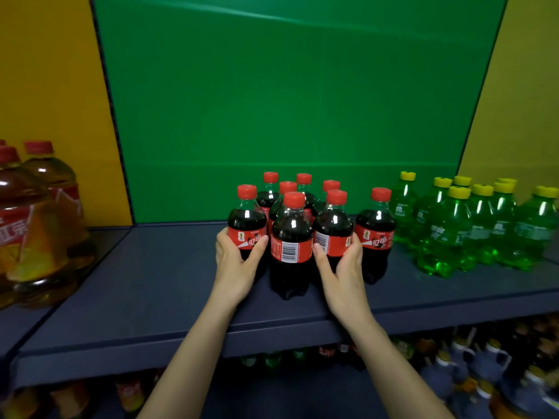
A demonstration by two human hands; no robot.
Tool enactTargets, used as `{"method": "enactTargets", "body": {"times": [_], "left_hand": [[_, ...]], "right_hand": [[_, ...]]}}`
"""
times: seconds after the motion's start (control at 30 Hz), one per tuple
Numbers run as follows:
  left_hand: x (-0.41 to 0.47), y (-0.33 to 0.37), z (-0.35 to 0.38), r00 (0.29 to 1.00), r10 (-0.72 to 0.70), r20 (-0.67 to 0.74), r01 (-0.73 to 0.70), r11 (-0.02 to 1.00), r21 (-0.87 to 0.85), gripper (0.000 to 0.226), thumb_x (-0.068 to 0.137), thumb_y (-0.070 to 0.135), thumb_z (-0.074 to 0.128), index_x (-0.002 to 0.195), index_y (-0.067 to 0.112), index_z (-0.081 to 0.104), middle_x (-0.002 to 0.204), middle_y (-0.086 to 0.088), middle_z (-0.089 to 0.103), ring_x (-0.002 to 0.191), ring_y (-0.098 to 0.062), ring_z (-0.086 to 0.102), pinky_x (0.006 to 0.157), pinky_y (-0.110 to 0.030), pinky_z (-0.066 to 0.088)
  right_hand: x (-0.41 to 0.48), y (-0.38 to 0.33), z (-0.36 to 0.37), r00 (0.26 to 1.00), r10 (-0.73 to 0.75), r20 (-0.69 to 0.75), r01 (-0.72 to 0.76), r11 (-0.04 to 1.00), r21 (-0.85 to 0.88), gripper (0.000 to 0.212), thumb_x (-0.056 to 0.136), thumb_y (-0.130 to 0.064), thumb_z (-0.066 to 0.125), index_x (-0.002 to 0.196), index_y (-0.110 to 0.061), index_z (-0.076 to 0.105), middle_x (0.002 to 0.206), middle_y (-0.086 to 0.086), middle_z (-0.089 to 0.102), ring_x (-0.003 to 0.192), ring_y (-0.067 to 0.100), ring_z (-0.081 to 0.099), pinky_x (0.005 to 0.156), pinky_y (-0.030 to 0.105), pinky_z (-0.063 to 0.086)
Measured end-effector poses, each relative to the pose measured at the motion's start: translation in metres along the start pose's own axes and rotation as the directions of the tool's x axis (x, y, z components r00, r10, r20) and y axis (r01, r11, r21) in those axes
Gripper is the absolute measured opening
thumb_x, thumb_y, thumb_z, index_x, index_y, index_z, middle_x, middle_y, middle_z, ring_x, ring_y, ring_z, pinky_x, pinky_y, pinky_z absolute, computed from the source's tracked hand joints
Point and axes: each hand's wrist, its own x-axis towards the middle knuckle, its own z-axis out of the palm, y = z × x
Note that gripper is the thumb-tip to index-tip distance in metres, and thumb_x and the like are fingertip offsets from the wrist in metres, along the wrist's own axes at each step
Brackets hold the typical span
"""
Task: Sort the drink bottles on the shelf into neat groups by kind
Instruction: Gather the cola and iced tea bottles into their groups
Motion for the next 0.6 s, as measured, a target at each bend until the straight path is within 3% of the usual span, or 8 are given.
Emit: {"method": "enactTargets", "body": {"times": [0.17,0.27,0.4,0.5,0.6], "left_hand": [[-0.017,0.002,-0.014,1.0,0.012,0.005,-0.013,0.985,0.173,0.064,0.09,0.033,0.056,0.142,0.014,0.025,0.144,-0.004,0.033,0.135,-0.019,0.032,0.112,-0.037,0.027],[-0.037,0.006,-0.034,0.997,0.082,-0.011,-0.074,0.938,0.338,0.06,0.091,0.032,0.054,0.142,0.014,0.028,0.147,0.0,0.032,0.135,-0.015,0.031,0.106,-0.029,0.028],[-0.079,0.01,-0.069,0.986,0.164,0.008,-0.144,0.842,0.52,0.044,0.091,0.033,0.053,0.133,0.022,0.043,0.132,0.01,0.047,0.125,-0.009,0.043,0.099,-0.025,0.036],[-0.116,0.012,-0.095,0.982,0.186,-0.024,-0.12,0.722,0.681,0.032,0.091,0.035,0.051,0.122,0.026,0.052,0.12,0.014,0.056,0.114,-0.009,0.052,0.092,-0.033,0.045],[-0.156,0.009,-0.121,0.976,0.192,-0.099,-0.044,0.627,0.778,0.024,0.091,0.035,0.051,0.114,0.027,0.056,0.106,0.017,0.058,0.101,-0.008,0.056,0.078,-0.026,0.044]], "right_hand": [[-0.008,-0.002,-0.02,0.996,-0.002,0.085,0.006,0.999,-0.047,0.067,0.091,-0.03,0.053,0.147,-0.019,0.016,0.147,-0.003,0.027,0.125,0.003,0.029,0.1,0.018,0.021],[-0.027,-0.003,-0.038,0.995,-0.083,0.048,0.086,0.995,-0.06,0.057,0.092,-0.024,0.053,0.143,-0.019,0.027,0.145,-0.007,0.031,0.129,0.003,0.03,0.103,0.018,0.022],[-0.055,-0.002,-0.051,0.963,-0.269,0.017,0.269,0.963,-0.024,0.035,0.09,-0.022,0.056,0.122,-0.03,0.046,0.123,-0.017,0.047,0.115,-0.006,0.042,0.097,0.012,0.03],[-0.068,-0.006,-0.046,0.939,-0.323,0.118,0.322,0.946,0.024,0.026,0.085,-0.028,0.051,0.11,-0.034,0.052,0.114,-0.026,0.048,0.11,-0.005,0.047,0.089,0.002,0.032],[-0.081,-0.011,-0.025,0.886,-0.373,0.276,0.374,0.926,0.054,0.022,0.085,-0.028,0.05,0.105,-0.033,0.055,0.108,-0.027,0.05,0.107,-0.002,0.049,0.087,0.006,0.035]]}}
